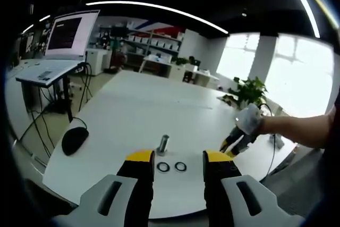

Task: Place the washer onto the threaded stud by aligning its center hole with the stud, sliding it down to the base, and recovering from edge contact or off-axis alignment until the washer reaches the visible bottom stop.

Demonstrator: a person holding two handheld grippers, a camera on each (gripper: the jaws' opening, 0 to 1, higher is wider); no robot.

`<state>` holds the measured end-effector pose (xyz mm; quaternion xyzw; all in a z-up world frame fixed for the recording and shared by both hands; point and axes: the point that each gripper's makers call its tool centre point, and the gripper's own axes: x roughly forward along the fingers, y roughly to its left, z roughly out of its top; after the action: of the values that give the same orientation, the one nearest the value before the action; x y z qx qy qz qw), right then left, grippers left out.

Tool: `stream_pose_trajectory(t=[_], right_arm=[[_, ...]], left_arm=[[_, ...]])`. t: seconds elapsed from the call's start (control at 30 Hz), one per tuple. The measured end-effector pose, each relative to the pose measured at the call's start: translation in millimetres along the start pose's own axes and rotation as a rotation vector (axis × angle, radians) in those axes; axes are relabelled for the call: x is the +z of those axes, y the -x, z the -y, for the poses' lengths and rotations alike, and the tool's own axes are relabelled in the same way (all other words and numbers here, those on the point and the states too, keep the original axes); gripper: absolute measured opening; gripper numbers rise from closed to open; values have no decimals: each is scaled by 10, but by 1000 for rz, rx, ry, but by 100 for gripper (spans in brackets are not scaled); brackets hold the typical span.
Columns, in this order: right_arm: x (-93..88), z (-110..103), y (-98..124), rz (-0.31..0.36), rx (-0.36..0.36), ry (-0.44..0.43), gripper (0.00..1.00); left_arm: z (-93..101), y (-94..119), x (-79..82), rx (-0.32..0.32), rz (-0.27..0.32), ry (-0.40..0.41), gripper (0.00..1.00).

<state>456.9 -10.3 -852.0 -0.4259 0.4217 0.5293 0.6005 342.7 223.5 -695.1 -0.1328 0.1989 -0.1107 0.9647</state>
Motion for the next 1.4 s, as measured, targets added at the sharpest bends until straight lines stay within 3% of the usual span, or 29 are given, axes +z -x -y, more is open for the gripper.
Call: stream_pose_trajectory(t=[0.17, 0.4, 0.53, 0.87, 1.13, 1.4], right_arm=[[37, 36, 96, 28, -17, -33, 28], [181, 26, 328, 134, -38, -105, 30], [230, -26, 459, 162, -45, -113, 31], [371, -113, 775, 327, -68, -251, 30], [360, -242, 922, 368, -121, -258, 30], [538, -352, 1100, 546, -138, -349, 30]], left_arm=[[2, 1, 5, -1, 3, -1, 34], [10, 1, 2, -4, 2, -3, 34], [12, 1, 0, -5, 1, -4, 34], [5, 3, 10, -6, 10, -2, 35], [8, 2, 12, -12, 12, -5, 35], [7, 3, 16, -15, 15, -5, 35]])
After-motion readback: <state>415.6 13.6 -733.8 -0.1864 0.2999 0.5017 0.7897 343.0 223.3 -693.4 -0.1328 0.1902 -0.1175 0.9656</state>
